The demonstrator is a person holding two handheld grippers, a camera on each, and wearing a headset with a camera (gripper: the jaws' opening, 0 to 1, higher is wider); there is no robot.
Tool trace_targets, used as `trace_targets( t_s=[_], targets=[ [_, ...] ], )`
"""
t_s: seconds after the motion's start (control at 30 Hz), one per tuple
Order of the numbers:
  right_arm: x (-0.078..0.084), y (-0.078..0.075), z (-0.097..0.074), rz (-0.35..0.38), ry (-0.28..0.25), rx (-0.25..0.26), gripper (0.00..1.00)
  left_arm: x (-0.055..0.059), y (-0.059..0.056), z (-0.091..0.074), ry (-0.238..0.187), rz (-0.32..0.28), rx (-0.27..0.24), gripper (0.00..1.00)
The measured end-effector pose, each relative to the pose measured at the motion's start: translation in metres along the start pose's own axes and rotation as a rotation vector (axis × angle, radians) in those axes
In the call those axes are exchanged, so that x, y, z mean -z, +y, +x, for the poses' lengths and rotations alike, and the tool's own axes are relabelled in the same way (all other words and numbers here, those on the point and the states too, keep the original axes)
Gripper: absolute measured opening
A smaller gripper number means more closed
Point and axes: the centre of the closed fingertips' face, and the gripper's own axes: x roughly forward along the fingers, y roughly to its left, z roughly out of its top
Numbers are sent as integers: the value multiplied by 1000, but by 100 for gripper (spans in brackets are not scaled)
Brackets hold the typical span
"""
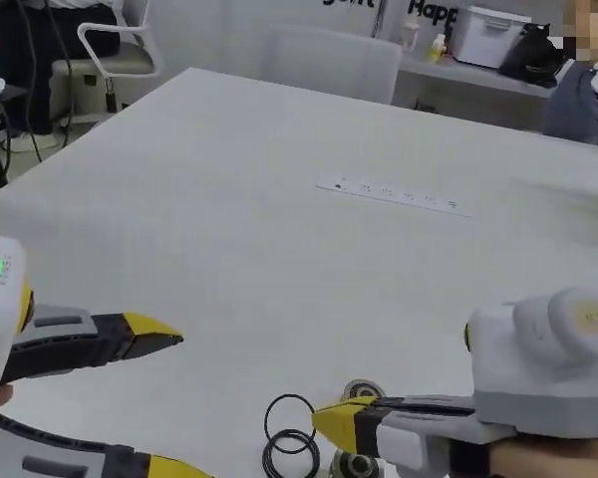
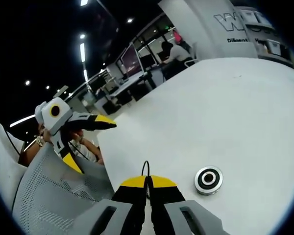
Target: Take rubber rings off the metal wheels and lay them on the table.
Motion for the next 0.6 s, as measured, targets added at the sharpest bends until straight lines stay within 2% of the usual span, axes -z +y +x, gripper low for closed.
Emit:
trace_targets(
  t_s=[0.17, 0.6],
  targets=[
    [7, 3, 5, -6, 25, -9, 0, 0, 0, 1, -4, -8, -1, 68],
    [17, -2, 7, 16, 52, 1, 0, -1, -1, 2, -22, -32, 2, 66]
  ],
)
